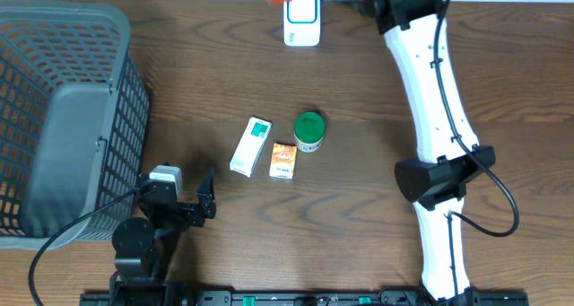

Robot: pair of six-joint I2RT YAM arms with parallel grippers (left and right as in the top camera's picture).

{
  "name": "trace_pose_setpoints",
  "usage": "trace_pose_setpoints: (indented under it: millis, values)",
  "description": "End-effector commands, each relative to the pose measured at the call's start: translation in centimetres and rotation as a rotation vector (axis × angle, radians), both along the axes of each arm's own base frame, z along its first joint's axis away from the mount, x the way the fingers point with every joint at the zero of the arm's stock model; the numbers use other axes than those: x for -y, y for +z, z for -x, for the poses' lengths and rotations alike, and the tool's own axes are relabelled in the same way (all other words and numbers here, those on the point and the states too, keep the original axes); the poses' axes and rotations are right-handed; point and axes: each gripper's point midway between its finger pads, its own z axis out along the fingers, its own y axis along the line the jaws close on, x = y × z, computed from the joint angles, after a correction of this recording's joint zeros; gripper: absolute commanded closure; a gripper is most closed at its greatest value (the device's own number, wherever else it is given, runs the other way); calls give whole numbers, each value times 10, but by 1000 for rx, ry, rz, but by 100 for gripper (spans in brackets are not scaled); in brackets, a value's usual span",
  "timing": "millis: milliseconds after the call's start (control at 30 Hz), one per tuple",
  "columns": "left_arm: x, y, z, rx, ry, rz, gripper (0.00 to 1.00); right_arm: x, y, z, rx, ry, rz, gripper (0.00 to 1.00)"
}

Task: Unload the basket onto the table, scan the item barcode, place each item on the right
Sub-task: 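Hold the candy bar's barcode in front of the scanner window, then swing the candy bar to the table's right edge and release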

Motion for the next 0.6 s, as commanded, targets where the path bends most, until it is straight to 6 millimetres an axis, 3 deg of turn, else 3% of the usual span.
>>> trace_pose_setpoints:
  millis: [0,133,200,267,467,567]
  values:
    - [1,0,1,0,-8,5,13,104,26,-4,187,-382,519,99]
    - [1,0,1,0,-8,5,13,193,11,20,62,-660,875,99]
    - [1,0,1,0,-8,5,13,228,-6,33,-42,-732,962,99]
    - [1,0,1,0,-8,5,13,264,-24,42,-154,-798,997,99]
    - [1,0,1,0,-8,5,13,401,-83,72,-484,-1131,948,99]
    - [1,0,1,0,-8,5,13,452,-117,87,-606,-1229,942,99]
